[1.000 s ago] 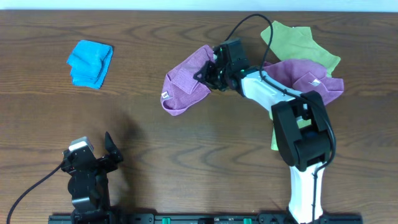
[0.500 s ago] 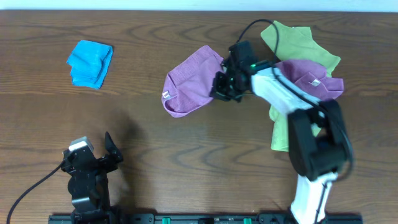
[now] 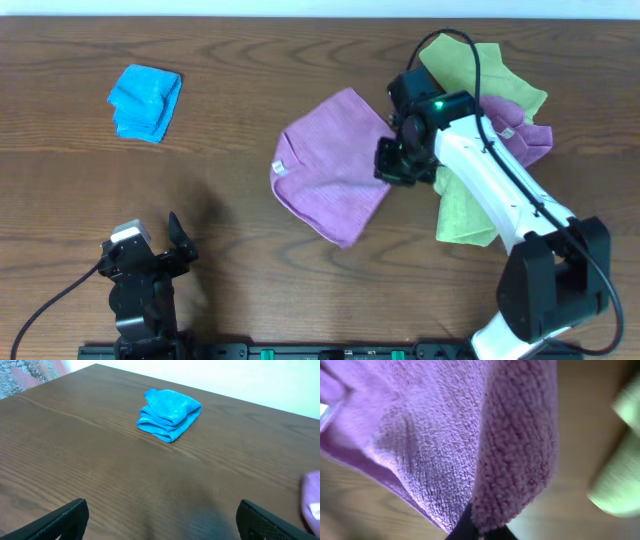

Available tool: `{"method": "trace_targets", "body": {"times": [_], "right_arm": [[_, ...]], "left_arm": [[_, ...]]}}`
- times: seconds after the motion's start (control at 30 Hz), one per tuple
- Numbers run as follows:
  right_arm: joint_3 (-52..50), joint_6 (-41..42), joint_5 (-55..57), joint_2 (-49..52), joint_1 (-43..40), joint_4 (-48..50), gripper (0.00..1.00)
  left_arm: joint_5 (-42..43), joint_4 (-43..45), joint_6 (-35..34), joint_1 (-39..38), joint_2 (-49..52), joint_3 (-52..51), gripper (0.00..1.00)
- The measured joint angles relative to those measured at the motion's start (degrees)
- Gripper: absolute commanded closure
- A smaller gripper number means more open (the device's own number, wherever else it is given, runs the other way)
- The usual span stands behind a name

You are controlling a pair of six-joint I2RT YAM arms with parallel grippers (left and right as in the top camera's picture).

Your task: Fold the cloth

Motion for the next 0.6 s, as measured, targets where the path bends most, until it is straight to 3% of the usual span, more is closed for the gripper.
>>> {"method": "trace_targets", "body": {"times": [0.07,0.23,0.3,0.37,0.4,0.6], "right_arm": [[0.00,-0.15,2.36,0.00,0.09,-2.21,0.12],[0.00,-1.88,5.16,-0.02,0.20,-3.08,0.16],[0.00,-2.38,5.73,-0.02,0.20,-2.73,0.29],[0.00,-3.17,5.95,-0.02,0.20,-1.53,0.71],[0.00,-3.17,5.95,-0.02,0.22,-0.72,0.98],[-0.09,-6.99,5.92,-0.02,3.08,8.39,0.99]], "left_arm": [[0.00,0.00,0.00,0.00,0.02,0.00,0.05],[0.02,0.00,0.00,0.00,0.02,0.00,0.05],[0.00,0.00,0.00,0.00,0.02,0.00,0.05],[0.00,0.00,0.00,0.00,0.02,0.00,0.05],[0.02,0.00,0.00,0.00,0.02,0.00,0.05],[0.00,0.00,0.00,0.00,0.02,0.00,0.05]]}}
